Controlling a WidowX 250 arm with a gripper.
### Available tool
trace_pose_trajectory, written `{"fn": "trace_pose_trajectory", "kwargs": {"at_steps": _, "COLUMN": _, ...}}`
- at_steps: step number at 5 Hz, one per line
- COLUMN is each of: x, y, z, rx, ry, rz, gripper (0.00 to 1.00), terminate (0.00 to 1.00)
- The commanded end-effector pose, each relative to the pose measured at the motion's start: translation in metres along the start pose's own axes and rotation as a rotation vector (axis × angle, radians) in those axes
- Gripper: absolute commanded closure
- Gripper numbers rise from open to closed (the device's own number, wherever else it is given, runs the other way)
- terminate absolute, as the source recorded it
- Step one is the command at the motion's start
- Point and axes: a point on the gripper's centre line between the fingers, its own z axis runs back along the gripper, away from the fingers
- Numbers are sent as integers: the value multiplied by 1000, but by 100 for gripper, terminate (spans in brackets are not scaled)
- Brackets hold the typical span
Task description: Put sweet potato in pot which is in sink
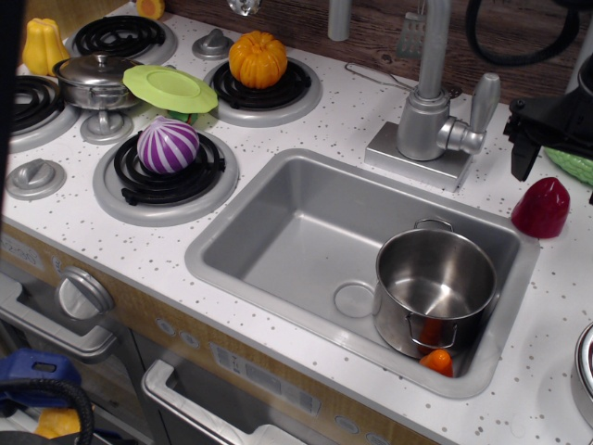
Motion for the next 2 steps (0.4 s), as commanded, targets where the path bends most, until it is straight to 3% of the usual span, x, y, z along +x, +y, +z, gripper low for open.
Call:
{"fn": "trace_pose_trajectory", "kwargs": {"at_steps": 1, "x": 18, "y": 5, "z": -7, "rx": -16, "ry": -89, "rz": -5, "gripper": 0, "terminate": 0}}
{"fn": "trace_pose_trajectory", "kwargs": {"at_steps": 2, "x": 25, "y": 8, "z": -18, "rx": -38, "ry": -106, "rz": -2, "gripper": 0, "terminate": 0}}
